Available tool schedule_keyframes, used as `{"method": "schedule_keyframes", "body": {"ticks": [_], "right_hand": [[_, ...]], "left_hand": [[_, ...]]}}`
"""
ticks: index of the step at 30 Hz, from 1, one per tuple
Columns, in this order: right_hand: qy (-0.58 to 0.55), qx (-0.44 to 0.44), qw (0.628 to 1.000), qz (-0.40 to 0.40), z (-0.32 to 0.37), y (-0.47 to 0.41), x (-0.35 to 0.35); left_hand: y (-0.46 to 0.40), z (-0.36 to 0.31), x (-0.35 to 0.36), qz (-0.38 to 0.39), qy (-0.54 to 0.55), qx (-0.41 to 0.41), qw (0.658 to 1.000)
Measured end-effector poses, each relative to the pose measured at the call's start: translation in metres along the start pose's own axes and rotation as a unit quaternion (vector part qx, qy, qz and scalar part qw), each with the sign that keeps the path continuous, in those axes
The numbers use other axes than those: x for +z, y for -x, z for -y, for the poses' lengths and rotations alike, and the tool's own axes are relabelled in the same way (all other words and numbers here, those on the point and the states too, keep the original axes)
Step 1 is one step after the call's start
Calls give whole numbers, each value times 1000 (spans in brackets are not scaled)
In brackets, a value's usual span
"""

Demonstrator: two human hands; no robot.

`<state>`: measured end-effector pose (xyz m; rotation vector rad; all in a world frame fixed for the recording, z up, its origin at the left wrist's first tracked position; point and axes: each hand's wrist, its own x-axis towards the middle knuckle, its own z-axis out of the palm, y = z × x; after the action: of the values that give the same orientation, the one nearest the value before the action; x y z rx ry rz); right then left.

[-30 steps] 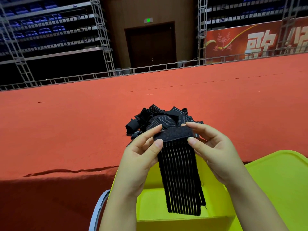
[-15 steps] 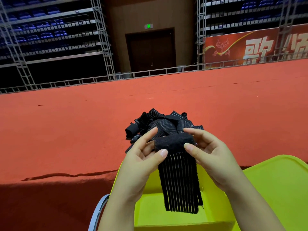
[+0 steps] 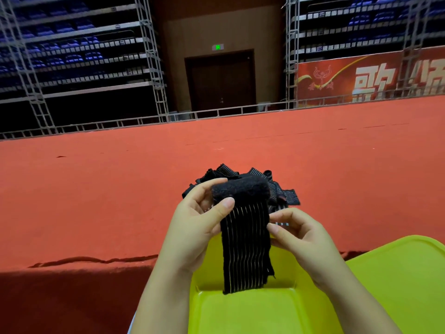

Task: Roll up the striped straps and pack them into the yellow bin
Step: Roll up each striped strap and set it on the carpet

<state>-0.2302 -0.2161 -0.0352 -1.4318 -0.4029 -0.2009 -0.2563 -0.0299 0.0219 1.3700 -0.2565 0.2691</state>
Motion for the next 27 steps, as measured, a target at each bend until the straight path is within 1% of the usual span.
{"method": "schedule_keyframes", "body": {"ticks": [6,9,13,16,19,21,24,27], "right_hand": [[49,-32,998,-7,0,-2,1],[50,-26,998,-18,-1,-4,3],[99,-15,995,15,-5,-5,2],[95,-21,995,31,-3,-4,1],[120,-17,991,47,-4,-6,0],[110,-10,992,57,-6,-7,-1],[58,10,996,63,-4,-8,2],[25,26,997,75,-4,-10,3]], "left_hand": [[-3,-1,-2,11,10,15,1000],[-5,-1,-3,8,23,21,999],[-6,-1,-2,16,23,21,999],[-8,0,-5,21,7,21,1000],[-9,-1,-9,26,-15,37,999],[-10,-2,-10,30,-30,57,997],[-9,0,-8,33,-55,86,994],[-9,8,-5,0,-78,102,992]]}}
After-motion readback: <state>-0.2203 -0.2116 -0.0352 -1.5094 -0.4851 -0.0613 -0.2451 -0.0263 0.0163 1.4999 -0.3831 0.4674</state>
